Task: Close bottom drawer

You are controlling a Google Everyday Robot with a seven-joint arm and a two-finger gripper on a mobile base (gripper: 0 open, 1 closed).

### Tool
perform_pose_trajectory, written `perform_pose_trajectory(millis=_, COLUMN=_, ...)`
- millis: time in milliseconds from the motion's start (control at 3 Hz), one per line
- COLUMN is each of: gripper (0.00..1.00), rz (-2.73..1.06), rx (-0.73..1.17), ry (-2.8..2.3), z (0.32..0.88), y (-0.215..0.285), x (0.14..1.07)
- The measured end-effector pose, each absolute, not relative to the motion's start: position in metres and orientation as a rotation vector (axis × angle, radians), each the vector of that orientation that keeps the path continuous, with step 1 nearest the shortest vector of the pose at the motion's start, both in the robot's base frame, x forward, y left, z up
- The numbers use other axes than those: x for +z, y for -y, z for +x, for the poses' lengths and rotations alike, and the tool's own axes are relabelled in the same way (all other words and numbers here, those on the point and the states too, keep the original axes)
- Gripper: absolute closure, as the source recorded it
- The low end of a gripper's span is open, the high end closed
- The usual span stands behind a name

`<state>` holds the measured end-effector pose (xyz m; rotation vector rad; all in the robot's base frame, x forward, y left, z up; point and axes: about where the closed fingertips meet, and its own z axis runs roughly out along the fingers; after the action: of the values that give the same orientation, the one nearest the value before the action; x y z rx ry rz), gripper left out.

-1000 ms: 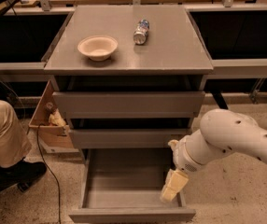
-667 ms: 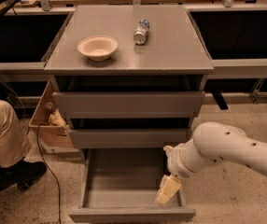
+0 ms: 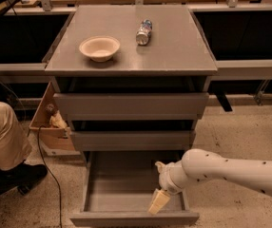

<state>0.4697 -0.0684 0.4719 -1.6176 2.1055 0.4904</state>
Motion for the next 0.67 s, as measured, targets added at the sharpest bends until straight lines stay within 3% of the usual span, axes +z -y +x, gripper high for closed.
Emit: perform_pose_trajectory(millis=667, gripper=0.00, rz=-1.618, rx=0.616, ry=-2.139, z=0.481, y=0.046, x=0.349)
